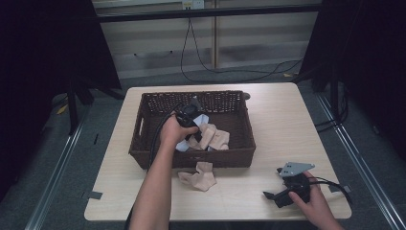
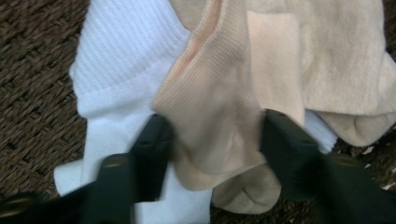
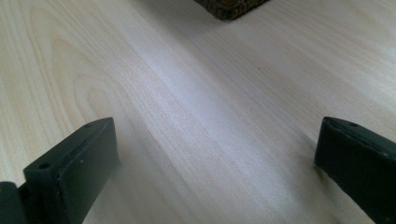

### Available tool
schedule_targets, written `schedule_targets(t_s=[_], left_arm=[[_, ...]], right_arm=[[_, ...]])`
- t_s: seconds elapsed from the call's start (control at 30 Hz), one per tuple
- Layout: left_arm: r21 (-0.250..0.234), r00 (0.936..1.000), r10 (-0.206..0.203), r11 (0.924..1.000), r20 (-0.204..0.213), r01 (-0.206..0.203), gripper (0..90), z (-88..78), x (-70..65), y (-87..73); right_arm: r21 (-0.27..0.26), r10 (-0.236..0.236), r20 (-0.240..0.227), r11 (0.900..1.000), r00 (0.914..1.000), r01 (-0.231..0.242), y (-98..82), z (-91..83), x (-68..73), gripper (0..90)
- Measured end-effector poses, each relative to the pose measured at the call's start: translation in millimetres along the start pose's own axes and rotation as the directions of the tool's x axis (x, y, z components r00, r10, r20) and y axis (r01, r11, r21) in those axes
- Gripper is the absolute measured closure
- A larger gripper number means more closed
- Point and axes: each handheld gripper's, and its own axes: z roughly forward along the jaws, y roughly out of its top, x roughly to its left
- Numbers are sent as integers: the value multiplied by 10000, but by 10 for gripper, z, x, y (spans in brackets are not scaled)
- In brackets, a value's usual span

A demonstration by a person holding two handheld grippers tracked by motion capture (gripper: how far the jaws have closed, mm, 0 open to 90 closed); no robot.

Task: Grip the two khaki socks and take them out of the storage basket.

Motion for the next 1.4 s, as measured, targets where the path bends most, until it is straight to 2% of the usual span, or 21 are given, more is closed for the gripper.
schedule_targets(t_s=[0.1,0.17,0.3,0.4,0.67,0.77,0.8,0.83,1.13,1.17,1.23,1.4], left_arm=[[72,9998,-39,10000,-176,40,591,8,-7,-8],[215,9998,-54,9998,-173,58,697,0,-10,-12],[344,9998,-217,9992,-5,217,820,-69,-19,-30],[389,9990,-399,9985,192,391,840,-141,-33,-51],[584,9983,-474,9973,330,454,847,-394,-67,-51],[608,9989,-357,9976,314,337,847,-555,-105,-44],[608,9989,-357,9976,314,337,847,-555,-105,-44],[664,9986,-261,9975,468,229,847,-626,-122,-42],[588,9985,-89,9983,541,57,850,-918,-188,-49],[558,9978,-79,9984,654,42,849,-977,-197,-59],[580,9981,-88,9983,604,52,850,-1033,-211,-69],[559,9967,77,9984,802,-122,849,-1131,-241,-78]], right_arm=[[4,7,-5,10000,10000,-7,0,0,1,0],[4,10,-3,10000,10000,-10,0,0,1,0],[26,5,4,10000,10000,-5,1,-1,1,0],[17,-2,8,10000,10000,2,1,-1,0,0],[14,8,3,10000,10000,-8,0,-1,0,0],[-7,-11,-3,10000,10000,11,0,1,-1,0],[-7,-11,-3,10000,10000,11,0,1,-1,0],[8,9,-9,10000,10000,-9,0,0,1,0],[5,11,-9,10000,10000,-11,0,0,1,0],[8,9,-11,10000,10000,-9,0,0,1,0],[7,10,-11,10000,10000,-10,0,0,0,0],[32,0,-21,10000,10000,0,1,-2,-1,0]])
